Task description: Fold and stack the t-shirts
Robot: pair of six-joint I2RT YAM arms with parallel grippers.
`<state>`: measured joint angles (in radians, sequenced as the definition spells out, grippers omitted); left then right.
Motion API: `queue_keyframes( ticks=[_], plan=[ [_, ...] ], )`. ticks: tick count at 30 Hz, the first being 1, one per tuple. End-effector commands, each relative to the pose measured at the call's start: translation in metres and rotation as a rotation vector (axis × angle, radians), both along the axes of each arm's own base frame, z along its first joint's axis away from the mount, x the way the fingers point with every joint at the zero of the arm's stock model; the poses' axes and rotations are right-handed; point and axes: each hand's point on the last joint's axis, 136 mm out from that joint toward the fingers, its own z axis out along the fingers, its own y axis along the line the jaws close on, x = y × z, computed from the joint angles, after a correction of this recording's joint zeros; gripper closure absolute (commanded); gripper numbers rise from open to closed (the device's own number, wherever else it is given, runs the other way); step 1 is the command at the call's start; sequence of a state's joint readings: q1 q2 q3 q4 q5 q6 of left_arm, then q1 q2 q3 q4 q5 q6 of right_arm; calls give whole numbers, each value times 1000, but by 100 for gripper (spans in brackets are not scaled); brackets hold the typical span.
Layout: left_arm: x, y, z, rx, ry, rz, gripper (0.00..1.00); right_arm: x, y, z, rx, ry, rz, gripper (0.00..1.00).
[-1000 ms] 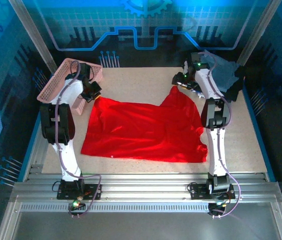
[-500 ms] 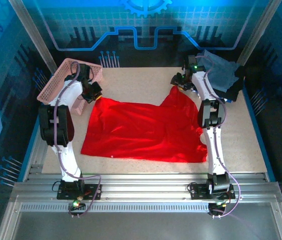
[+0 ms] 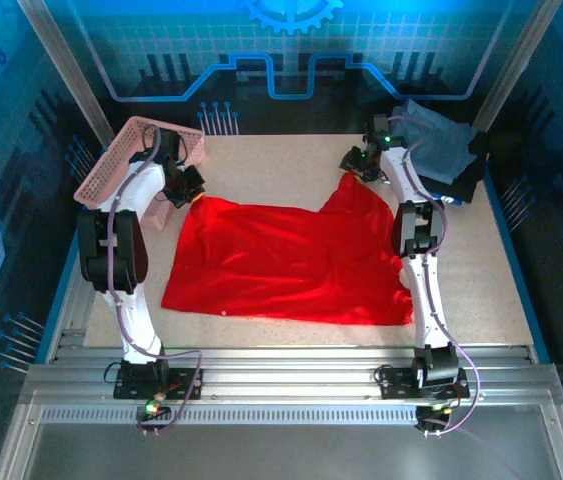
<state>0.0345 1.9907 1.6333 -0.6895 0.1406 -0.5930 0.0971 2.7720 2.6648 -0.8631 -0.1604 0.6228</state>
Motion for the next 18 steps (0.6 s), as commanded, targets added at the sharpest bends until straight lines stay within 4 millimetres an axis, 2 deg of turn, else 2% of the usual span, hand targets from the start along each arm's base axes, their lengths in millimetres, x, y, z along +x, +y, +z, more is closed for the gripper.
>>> queue_keyframes(
  ticks=[1,4,10,11,15,18],
  plan=[
    [-2,-6,15,-9,-37,-39,100,6,0,-5,6,-9,-22,58],
    [-4,-6,13,-9,-31,-42,100,10,-2,-7,16,-15,-40,62],
    [-4,-6,10,-10,-23,-51,100,19,0,-2,50,-50,-49,99],
    [-4,-6,10,-10,-23,-51,100,20,-1,4,38,-56,-54,100],
    [-5,-5,17,-11,-37,-49,100,16,-14,46,-53,-108,-66,100],
    [-6,-4,25,-25,-60,-44,100,9,-27,87,-102,-153,-105,100]
  ],
)
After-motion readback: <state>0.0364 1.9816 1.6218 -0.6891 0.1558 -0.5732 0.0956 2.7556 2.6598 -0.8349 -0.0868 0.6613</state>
